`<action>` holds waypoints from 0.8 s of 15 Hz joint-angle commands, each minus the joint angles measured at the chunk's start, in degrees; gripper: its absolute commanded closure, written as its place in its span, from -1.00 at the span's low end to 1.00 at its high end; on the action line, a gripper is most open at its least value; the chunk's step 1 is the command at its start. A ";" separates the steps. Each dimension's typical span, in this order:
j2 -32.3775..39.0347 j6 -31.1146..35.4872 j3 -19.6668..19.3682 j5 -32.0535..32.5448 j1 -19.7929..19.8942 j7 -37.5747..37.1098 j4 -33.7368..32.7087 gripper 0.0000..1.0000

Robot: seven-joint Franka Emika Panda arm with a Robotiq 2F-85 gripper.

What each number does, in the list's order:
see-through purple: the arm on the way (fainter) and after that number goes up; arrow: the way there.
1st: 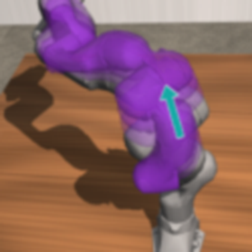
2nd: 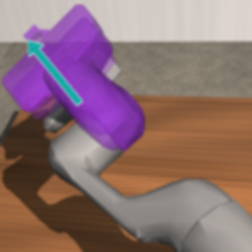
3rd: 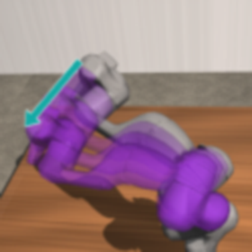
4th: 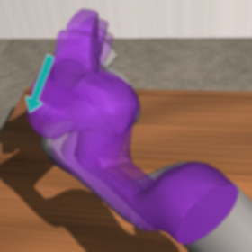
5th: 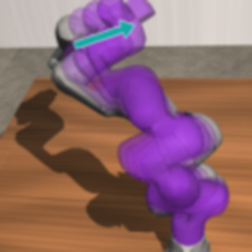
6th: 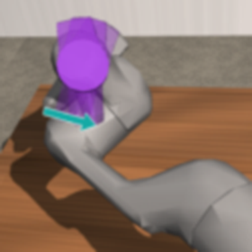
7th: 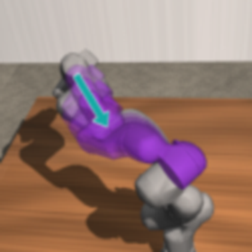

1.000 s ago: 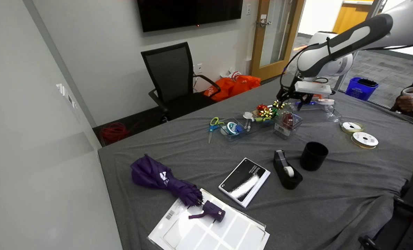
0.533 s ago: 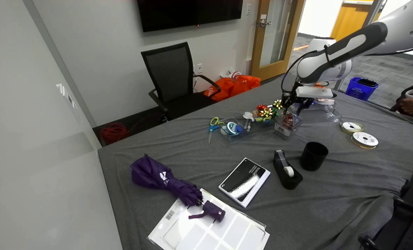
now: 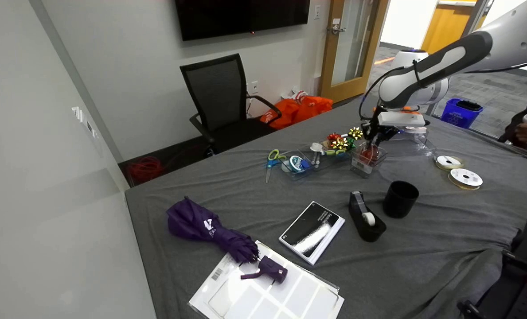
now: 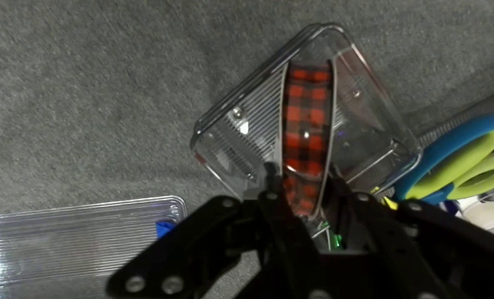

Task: Remove the orange circular object from the clear case on the left and then put it in the bottom compartment of the clear case on the right

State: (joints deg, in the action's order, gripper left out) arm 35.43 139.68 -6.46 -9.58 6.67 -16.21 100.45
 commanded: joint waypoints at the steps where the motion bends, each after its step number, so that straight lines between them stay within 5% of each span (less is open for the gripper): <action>1: -0.36 1.53 0.04 -0.48 0.61 1.37 0.72 0.86; 12: -17.95 -8.00 0.32 -4.85 5.15 12.08 8.50 0.86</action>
State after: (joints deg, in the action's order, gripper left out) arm 23.63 134.61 -6.18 -13.37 10.10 -7.76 105.30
